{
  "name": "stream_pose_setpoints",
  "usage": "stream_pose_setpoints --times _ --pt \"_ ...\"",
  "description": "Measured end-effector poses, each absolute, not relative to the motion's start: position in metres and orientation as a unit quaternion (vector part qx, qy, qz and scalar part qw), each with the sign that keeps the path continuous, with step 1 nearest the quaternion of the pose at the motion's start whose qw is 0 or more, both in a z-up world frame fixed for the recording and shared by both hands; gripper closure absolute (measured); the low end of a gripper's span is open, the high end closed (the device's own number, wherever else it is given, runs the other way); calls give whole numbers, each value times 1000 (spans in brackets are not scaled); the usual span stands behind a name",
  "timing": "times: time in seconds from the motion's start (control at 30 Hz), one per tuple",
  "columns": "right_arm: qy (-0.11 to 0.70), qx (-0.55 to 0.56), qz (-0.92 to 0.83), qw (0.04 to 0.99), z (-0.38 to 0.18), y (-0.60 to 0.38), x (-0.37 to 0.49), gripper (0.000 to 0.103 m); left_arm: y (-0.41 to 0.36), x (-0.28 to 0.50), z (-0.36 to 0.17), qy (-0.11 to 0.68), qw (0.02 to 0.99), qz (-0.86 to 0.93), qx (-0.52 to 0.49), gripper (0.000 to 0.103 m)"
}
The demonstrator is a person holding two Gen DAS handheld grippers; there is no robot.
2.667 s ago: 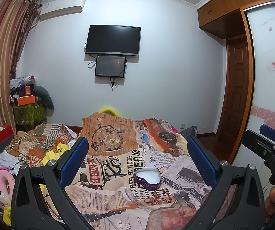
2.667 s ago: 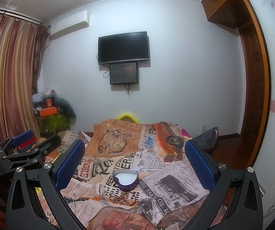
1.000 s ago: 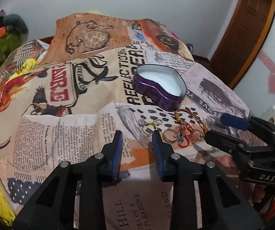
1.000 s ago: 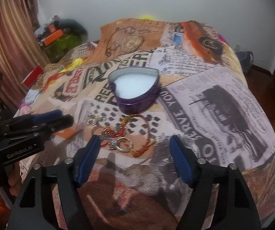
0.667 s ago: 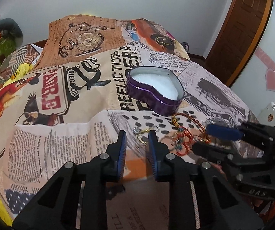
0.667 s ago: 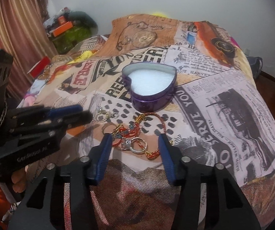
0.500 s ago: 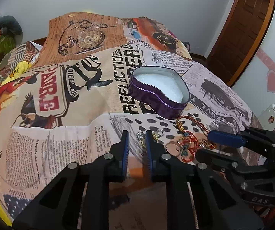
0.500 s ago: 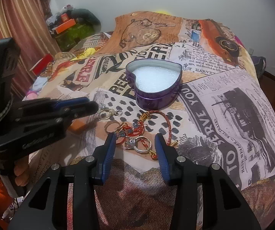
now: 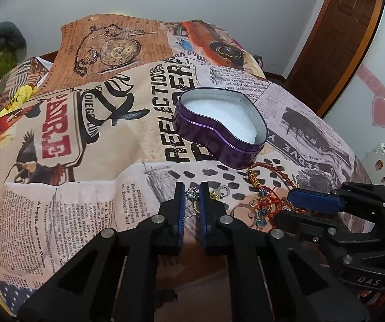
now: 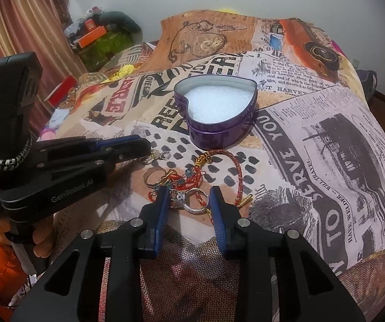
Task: Organize jewelry
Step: 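Grasp a gold ring with the left tool while the right tool grasps a silver ring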
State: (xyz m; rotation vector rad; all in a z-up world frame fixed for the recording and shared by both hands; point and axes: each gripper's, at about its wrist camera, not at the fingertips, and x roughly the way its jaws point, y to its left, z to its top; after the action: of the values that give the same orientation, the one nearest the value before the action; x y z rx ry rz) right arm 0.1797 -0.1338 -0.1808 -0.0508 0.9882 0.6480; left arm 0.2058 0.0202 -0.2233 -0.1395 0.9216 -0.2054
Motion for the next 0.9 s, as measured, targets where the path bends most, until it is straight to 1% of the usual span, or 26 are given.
stream_pose_setpoints --times 0.47,0.9 --pt "443 -21 284 850 -163 -141 176 75 15 187 -192 401 910 -94 -53 95" --pt "376 -2 264 888 -117 -153 187 75 9 191 -149 342 935 -92 -36 95"
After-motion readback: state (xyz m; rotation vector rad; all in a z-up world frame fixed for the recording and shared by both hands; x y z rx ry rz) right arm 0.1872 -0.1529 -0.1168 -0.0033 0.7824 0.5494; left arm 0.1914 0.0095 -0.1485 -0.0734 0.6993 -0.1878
